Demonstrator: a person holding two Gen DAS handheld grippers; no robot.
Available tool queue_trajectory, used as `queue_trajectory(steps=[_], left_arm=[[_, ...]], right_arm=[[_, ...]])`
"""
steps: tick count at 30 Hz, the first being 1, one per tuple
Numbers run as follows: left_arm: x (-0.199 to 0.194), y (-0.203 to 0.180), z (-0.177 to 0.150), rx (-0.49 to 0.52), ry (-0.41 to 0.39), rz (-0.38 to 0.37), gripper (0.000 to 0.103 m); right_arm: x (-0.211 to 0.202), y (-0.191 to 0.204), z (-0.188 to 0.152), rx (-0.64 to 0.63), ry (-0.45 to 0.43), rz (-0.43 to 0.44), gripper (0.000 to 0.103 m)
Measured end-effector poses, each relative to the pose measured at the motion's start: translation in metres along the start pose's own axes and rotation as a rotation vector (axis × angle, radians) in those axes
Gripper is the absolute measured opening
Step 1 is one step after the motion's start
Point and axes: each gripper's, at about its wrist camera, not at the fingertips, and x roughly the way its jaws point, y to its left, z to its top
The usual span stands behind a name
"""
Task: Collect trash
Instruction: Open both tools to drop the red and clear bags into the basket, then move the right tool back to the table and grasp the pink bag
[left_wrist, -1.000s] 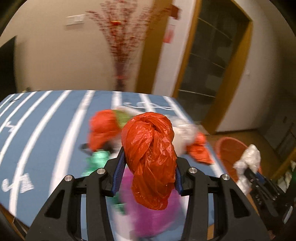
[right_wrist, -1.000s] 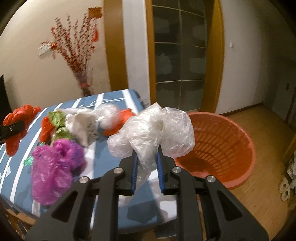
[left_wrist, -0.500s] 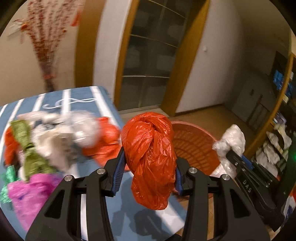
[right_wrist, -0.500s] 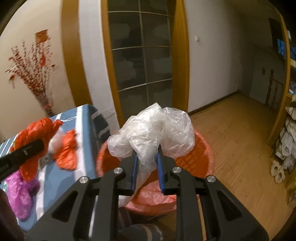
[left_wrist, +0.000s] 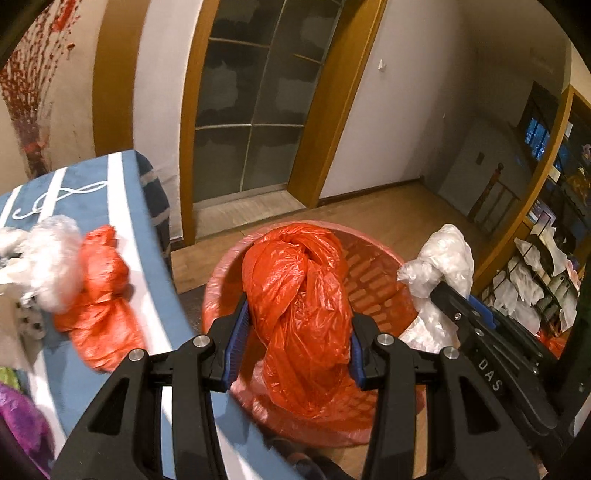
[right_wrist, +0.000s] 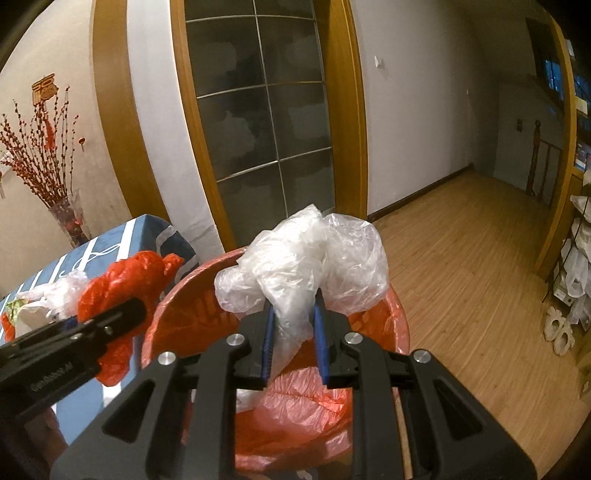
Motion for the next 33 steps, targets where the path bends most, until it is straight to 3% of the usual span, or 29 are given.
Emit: queue_trajectory(steps=[4, 10, 19, 26, 33], left_arm=[[0.009, -0.006, 0.001, 0.001, 0.013, -0.001, 0.046], [0.019, -0.008, -0.001, -0.003, 0.034, 0.015, 0.06], [0.017, -0.005, -0.007, -0.002, 0.047, 0.064, 0.07], [-0.018, 0.006, -0.008, 0.006, 0.0, 0.142, 0.077], [-0.07, 0.029, -0.018, -0.006, -0.057, 0.222, 0.081]], right_arm=[[0.012, -0.007, 0.003, 0.011, 0.01, 0.005, 0.024], [0.027, -0.021, 0.002, 0.048, 0.036, 0.009, 0.033], [0.026, -0.033, -0.007, 0.074, 0.041, -0.032, 0.047], [0.006, -0.025, -0.015, 0.045, 0.03, -0.054, 0.058], [-0.022, 0.004, -0.027, 0.005, 0.034, -0.01, 0.065]])
